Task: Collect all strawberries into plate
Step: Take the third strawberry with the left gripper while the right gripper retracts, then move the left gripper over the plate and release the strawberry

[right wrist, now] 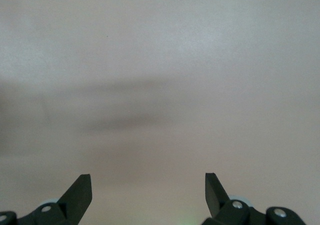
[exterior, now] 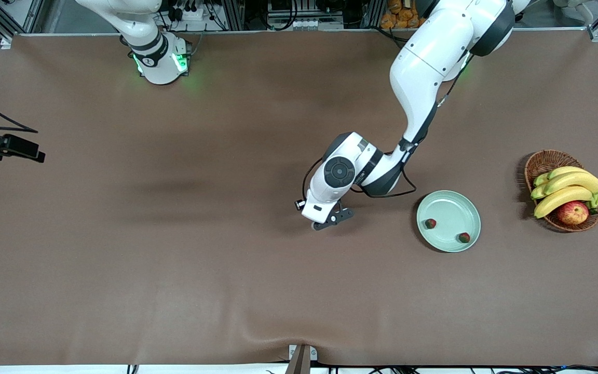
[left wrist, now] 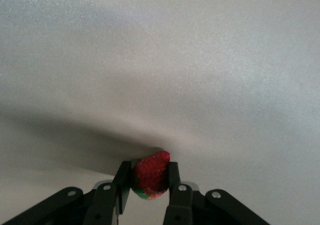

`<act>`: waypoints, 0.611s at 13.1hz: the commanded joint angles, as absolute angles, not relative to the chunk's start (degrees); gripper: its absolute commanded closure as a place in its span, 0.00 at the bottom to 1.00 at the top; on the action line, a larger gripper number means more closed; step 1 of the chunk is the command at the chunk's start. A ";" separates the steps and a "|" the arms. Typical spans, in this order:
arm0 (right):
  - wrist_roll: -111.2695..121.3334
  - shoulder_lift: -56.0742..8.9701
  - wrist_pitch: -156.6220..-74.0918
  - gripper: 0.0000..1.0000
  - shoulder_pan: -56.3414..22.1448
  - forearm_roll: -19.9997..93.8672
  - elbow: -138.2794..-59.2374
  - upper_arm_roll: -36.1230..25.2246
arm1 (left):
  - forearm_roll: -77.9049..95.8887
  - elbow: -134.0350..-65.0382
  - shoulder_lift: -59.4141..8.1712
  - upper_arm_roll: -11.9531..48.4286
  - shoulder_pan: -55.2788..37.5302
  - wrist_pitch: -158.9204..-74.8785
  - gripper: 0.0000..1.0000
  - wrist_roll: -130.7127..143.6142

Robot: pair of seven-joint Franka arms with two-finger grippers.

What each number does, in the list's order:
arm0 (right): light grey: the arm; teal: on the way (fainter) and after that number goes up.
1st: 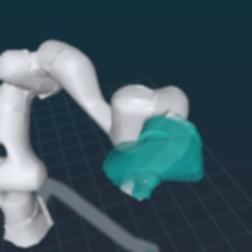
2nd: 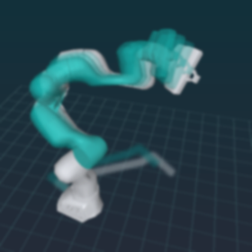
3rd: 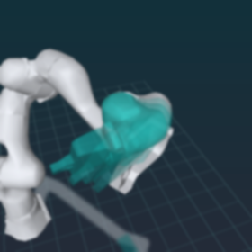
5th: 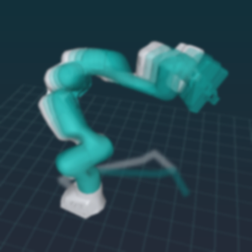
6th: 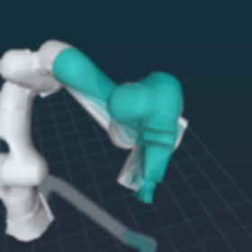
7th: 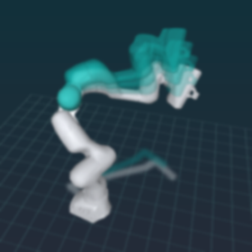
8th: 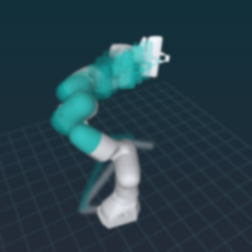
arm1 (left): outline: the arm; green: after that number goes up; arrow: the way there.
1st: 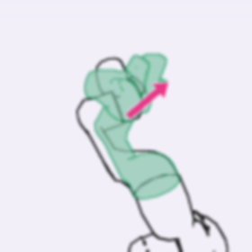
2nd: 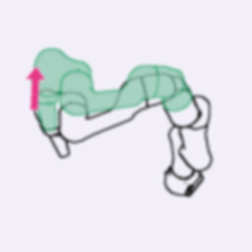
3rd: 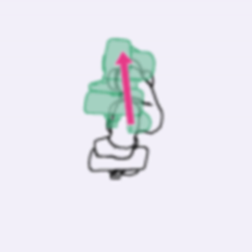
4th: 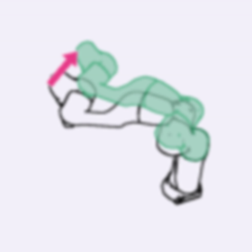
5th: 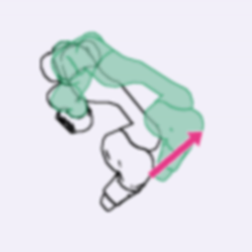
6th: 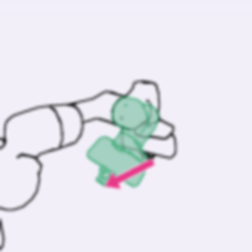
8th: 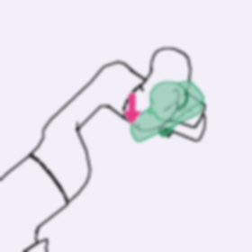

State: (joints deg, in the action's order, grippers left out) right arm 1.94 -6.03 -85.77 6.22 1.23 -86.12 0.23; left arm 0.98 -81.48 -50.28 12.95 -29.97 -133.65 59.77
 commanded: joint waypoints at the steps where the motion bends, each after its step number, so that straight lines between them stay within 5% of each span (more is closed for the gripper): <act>1: 2.20 -4.13 -83.24 0.00 4.31 0.00 -86.84 -1.32 | -0.44 -80.59 -48.53 13.01 -26.39 -132.99 1.00 55.75; 8: 1.58 -3.52 -78.31 0.00 3.17 -0.61 -84.29 -1.76 | -0.35 -81.38 -40.61 13.54 -14.26 -113.50 1.00 34.50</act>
State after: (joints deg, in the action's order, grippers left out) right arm 1.93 -4.19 -79.14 4.94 1.05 -84.48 -0.85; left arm 0.93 -79.59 -43.13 12.92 -17.56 -117.58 40.44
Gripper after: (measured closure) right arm 0.000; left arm 0.656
